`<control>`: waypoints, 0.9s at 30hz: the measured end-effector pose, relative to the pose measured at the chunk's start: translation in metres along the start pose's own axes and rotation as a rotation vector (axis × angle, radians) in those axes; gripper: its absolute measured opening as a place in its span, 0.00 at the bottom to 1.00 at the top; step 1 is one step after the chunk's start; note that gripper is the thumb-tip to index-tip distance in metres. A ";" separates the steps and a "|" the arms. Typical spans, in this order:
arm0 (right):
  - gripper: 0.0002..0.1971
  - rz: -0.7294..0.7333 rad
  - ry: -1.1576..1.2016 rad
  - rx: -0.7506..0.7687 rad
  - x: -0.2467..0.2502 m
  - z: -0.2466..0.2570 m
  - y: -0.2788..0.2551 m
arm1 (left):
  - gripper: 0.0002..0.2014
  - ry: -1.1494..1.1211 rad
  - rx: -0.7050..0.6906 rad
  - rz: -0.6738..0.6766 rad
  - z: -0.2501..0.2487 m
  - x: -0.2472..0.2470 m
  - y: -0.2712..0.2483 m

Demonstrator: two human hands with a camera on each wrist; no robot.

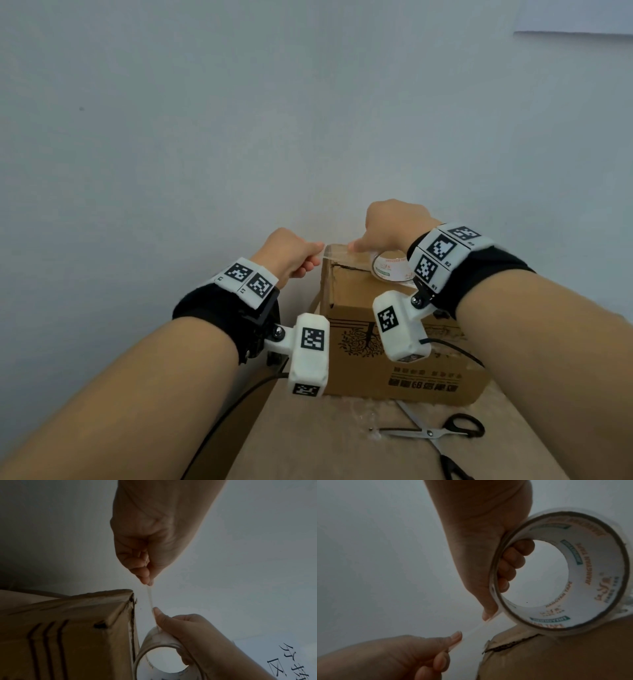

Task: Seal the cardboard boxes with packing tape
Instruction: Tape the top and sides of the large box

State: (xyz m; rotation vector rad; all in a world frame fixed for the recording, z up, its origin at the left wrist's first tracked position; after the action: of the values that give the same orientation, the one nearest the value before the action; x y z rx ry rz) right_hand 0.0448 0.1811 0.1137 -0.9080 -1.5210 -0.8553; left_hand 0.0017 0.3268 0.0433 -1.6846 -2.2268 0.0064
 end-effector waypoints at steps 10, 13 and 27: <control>0.24 0.020 -0.102 0.016 -0.007 0.018 0.007 | 0.15 0.025 0.097 0.041 0.043 -0.015 0.007; 0.24 0.010 -0.130 0.022 -0.007 0.021 0.009 | 0.14 0.029 0.120 0.065 0.047 -0.020 0.009; 0.06 -0.319 0.456 0.114 0.003 -0.006 -0.008 | 0.14 0.245 -0.021 -0.009 0.044 -0.020 0.018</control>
State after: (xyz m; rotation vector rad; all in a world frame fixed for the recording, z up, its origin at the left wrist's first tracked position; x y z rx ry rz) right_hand 0.0402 0.1720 0.1171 -0.3532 -1.3087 -1.1053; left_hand 0.0109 0.3224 -0.0076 -1.5912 -2.0582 -0.2148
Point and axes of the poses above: each hand's wrist, its own y-axis towards the middle knuckle, its own x-axis out of the back of the hand, z = x × y, the point moved 9 cm from there along y, towards the middle knuckle, and after that the axes turned 8 degrees about x, right-handed, at the moved point
